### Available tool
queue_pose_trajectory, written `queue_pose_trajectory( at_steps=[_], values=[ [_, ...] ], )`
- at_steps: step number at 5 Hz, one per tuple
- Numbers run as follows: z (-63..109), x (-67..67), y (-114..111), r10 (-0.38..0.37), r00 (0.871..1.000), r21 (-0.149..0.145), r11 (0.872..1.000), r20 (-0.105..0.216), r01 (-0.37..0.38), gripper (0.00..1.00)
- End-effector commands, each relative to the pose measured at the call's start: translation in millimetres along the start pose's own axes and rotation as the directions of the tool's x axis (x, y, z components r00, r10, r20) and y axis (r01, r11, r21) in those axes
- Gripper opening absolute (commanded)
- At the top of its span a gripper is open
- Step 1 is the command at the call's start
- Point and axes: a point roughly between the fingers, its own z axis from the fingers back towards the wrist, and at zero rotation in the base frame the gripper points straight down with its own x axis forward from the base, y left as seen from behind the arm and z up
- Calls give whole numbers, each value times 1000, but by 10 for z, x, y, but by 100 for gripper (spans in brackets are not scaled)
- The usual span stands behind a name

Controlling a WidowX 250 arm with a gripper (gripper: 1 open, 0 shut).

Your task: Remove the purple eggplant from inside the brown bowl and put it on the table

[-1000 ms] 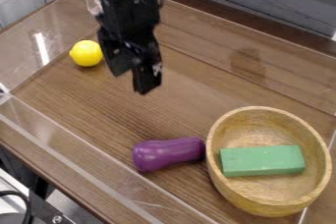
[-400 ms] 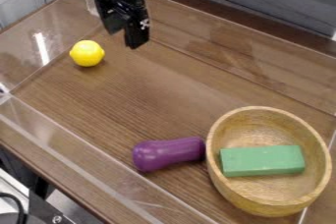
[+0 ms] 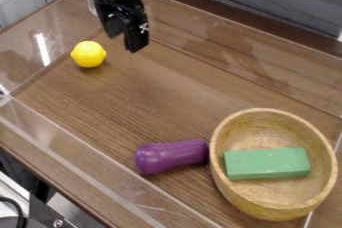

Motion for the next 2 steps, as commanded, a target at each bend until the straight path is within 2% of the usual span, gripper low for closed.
queue_pose_trajectory(
  at_steps=[1, 2],
  values=[
    [96, 72, 120, 8, 999, 33, 999, 42, -10, 100],
    [67, 116, 211, 4, 999, 37, 999, 52, -6, 100]
  ],
)
